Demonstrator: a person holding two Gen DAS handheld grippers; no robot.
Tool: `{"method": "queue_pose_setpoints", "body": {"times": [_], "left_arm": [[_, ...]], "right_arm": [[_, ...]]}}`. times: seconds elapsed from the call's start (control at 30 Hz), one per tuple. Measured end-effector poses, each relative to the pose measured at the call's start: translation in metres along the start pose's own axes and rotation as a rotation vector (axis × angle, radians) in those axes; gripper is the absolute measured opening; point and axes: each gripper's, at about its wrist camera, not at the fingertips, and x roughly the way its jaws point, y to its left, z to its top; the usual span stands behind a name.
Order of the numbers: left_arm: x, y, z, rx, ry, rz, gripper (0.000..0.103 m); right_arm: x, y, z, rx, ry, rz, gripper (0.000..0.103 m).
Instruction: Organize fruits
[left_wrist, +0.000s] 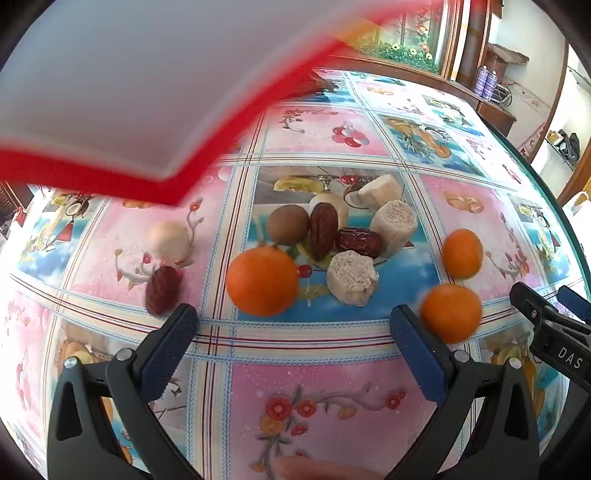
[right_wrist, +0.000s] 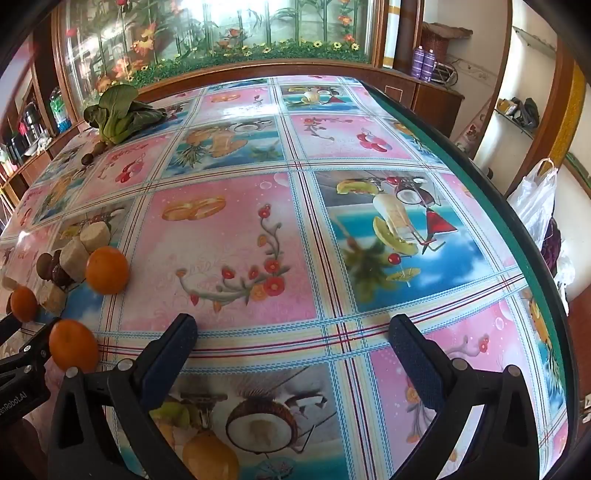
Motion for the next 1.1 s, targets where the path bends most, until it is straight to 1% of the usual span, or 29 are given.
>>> {"method": "queue_pose_setpoints", "body": {"times": [1.1], "left_arm": [[0.0,0.0003,-0.0003,0.0,0.001,-0.001,0.103]], "right_arm": [[0.0006,0.0006,0.0023,-0.011,0.002,0.008,0.103]]}}
